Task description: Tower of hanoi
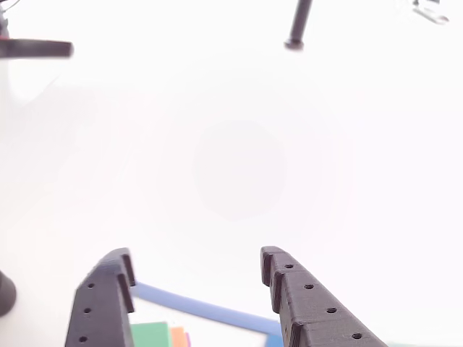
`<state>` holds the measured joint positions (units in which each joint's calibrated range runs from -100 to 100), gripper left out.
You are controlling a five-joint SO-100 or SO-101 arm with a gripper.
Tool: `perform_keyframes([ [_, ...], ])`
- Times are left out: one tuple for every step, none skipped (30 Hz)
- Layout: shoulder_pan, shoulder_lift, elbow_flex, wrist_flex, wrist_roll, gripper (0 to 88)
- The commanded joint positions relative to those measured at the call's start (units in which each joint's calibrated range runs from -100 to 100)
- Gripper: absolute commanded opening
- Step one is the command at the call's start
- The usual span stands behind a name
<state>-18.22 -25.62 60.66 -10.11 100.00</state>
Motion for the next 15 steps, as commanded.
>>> perform_keyframes([
  [3.6, -11.4, -8.7, 23.5, 0.0, 3.8],
  [4.8, -13.1, -10.5, 28.7, 0.0, 2.9],
  [5.9, -14.4, -12.5, 33.8, 0.0, 2.3],
  [7.3, -15.6, -14.9, 39.6, 0.0, 1.7],
  [8.6, -16.5, -17.5, 45.1, 0.0, 1.3],
  [10.1, -17.2, -21.2, 51.7, 0.0, 1.0],
  [11.4, -17.5, -24.6, 57.3, 0.0, 1.0],
  [12.8, -17.6, -29.0, 63.6, 0.0, 1.0],
  [13.8, -17.5, -32.6, 68.3, 0.0, 1.0],
  [15.1, -17.2, -37.3, 74.0, 0.0, 1.0],
  [16.1, -16.9, -41.3, 78.5, 0.0, 1.0],
  [17.4, -16.4, -46.4, 84.0, 0.0, 1.0],
  [18.3, -15.6, -51.1, 88.5, 0.0, 1.0],
  [19.1, -14.7, -55.9, 92.8, 0.0, 1.0],
  [19.8, -13.6, -61.2, 97.2, 0.0, 1.0],
])
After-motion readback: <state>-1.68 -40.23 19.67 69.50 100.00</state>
